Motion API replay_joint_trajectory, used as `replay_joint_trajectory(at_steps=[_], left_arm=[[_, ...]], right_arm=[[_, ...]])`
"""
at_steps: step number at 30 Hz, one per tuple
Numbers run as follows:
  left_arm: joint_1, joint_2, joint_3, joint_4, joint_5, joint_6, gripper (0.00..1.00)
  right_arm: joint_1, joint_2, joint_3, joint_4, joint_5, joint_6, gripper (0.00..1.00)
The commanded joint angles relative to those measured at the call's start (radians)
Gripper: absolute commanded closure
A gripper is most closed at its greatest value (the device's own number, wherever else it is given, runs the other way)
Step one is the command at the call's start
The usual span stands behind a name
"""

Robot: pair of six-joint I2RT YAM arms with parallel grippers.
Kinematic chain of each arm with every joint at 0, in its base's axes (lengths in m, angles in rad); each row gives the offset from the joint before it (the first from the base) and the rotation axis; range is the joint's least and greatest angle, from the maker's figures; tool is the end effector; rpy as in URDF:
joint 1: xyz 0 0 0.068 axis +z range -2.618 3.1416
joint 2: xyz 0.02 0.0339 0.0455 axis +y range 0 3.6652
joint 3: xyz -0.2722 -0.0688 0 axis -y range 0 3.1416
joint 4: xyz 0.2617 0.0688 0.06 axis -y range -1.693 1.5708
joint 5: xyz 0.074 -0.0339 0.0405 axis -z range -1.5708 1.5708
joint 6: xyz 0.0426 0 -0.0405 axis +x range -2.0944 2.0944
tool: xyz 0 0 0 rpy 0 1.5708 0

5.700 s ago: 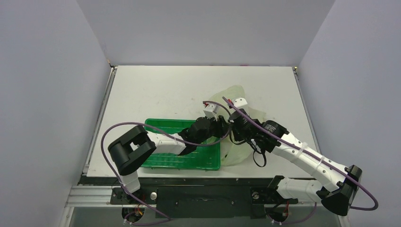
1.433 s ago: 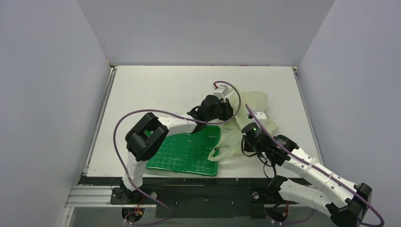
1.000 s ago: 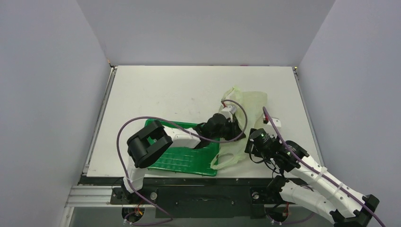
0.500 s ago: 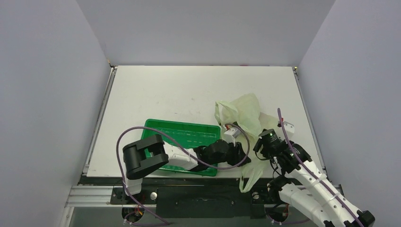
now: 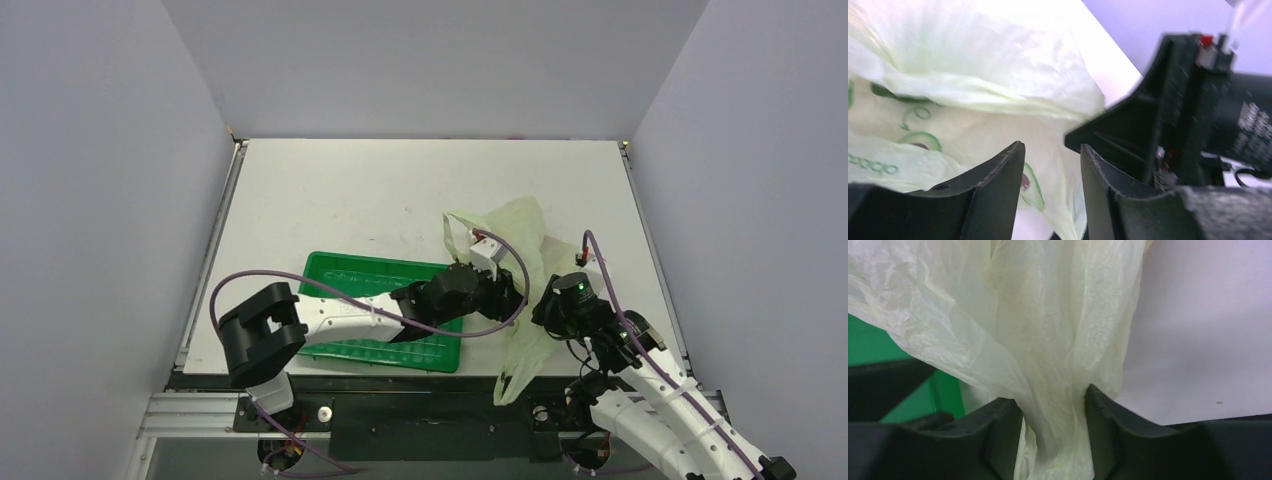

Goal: Take the fake fruits out of the plastic bag
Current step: Take out the fake fruit from the plastic bag.

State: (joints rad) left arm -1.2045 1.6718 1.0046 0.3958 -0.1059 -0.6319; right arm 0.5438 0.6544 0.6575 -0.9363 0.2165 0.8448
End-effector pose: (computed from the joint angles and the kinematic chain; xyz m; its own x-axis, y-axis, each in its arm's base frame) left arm 0.1483 -0.3740 0.2383 -0.6043 -0.0646 -0.7941 0.6630 0.5119 -0.5462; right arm 0.1197 0.0617 0.2471 -0.7526 0.3985 -0.5243 0.2514 0.9097 0.3306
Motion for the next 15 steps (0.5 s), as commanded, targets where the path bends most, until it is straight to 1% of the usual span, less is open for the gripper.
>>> replay_joint_trajectory(at_steps=[1,2,3,4,5,7,9,10,13,14,15], left_arm=[[0.020,0.056,0.078,-0.015,-0.047,0.104,0.57],[0.020,0.066,0.073,0.003,-0.055,0.107,0.54],[0.020,0.068,0.058,0.016,-0.059,0.108,0.54],[0.020,0.072,0.049,0.045,-0.068,0.107,0.53],[0.020,0.072,0.028,0.078,-0.072,0.102,0.53],[0.017,0.067,-0.005,0.121,-0.084,0.098,0.50],[0.011,0.056,-0.032,0.155,-0.111,0.106,0.48],[0.010,0.056,-0.040,0.164,-0.134,0.110,0.41],[0.007,0.076,-0.059,0.207,-0.179,0.155,0.29],[0.008,0.087,-0.056,0.214,-0.199,0.169,0.21],[0.013,0.110,-0.049,0.219,-0.209,0.198,0.19]], right_arm=[[0.002,0.006,0.019,0.036,-0.004,-0.025,0.64],[0.002,0.013,0.024,0.037,0.000,-0.027,0.68],[0.002,0.016,0.036,0.035,0.010,-0.033,0.77],[0.002,0.021,0.042,0.032,0.016,-0.036,0.81],[0.001,0.021,0.050,0.031,0.024,-0.040,0.92],[0.002,0.017,0.053,0.030,0.027,-0.046,1.00],[0.002,0.010,0.056,0.030,0.026,-0.054,1.00],[0.001,0.009,0.057,0.032,0.020,-0.057,1.00],[0.001,0.002,0.067,0.033,0.006,-0.071,1.00],[0.001,0.000,0.072,0.033,0.001,-0.075,1.00],[0.002,-0.001,0.075,0.033,-0.001,-0.079,1.00]])
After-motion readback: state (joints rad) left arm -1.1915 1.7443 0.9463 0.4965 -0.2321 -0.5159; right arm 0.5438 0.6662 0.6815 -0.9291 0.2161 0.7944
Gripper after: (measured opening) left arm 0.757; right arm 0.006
